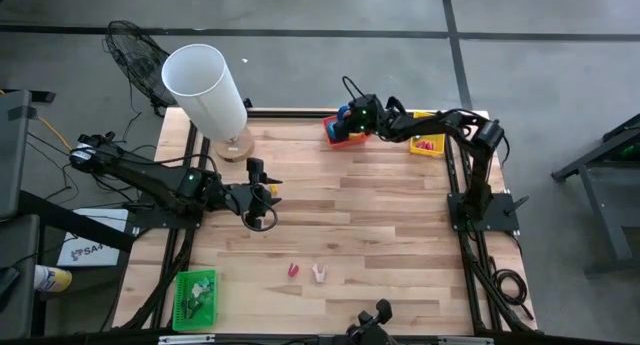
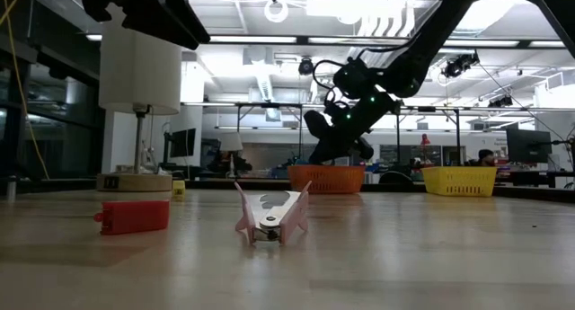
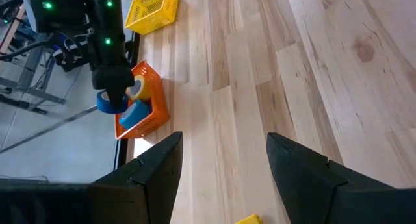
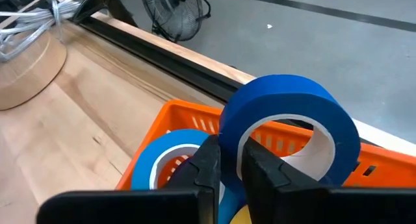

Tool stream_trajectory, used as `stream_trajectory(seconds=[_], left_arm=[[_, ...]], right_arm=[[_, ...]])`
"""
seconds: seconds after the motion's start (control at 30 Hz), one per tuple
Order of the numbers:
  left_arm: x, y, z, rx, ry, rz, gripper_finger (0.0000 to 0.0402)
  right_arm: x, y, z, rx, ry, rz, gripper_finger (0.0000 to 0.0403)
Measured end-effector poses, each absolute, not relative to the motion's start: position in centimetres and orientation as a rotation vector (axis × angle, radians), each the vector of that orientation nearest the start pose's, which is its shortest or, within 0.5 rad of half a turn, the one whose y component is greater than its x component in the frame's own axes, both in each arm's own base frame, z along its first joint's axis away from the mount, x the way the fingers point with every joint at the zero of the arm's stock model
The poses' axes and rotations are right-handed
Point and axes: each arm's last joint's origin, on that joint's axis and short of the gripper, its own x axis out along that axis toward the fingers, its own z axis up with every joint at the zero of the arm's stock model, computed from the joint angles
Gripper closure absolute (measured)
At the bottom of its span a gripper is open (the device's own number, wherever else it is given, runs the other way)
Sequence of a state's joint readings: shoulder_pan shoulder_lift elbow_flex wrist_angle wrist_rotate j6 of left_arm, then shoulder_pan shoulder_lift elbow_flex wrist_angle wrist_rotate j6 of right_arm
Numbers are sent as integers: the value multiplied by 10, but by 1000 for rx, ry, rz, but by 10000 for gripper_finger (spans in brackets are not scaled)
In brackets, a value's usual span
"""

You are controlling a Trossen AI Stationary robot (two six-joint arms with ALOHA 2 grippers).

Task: Pick and place Stapler, Stapler remover, tape
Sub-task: Put the dark blue tape into the orange bin

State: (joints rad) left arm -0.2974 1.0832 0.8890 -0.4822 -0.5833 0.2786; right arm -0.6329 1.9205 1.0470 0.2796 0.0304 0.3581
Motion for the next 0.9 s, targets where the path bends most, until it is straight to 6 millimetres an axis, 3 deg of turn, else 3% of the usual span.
stream_trajectory(seconds=[0.5, 0.7, 0.9], left_arm=[[215, -49, 291, 555, 652, 189, 184], [215, -49, 290, 557, 660, 183, 184], [214, -49, 290, 556, 661, 183, 184]], right_arm=[[314, -237, 148, 440, 454, -893, 360], [315, -237, 148, 442, 452, -873, 359], [314, -235, 145, 438, 489, -835, 330]])
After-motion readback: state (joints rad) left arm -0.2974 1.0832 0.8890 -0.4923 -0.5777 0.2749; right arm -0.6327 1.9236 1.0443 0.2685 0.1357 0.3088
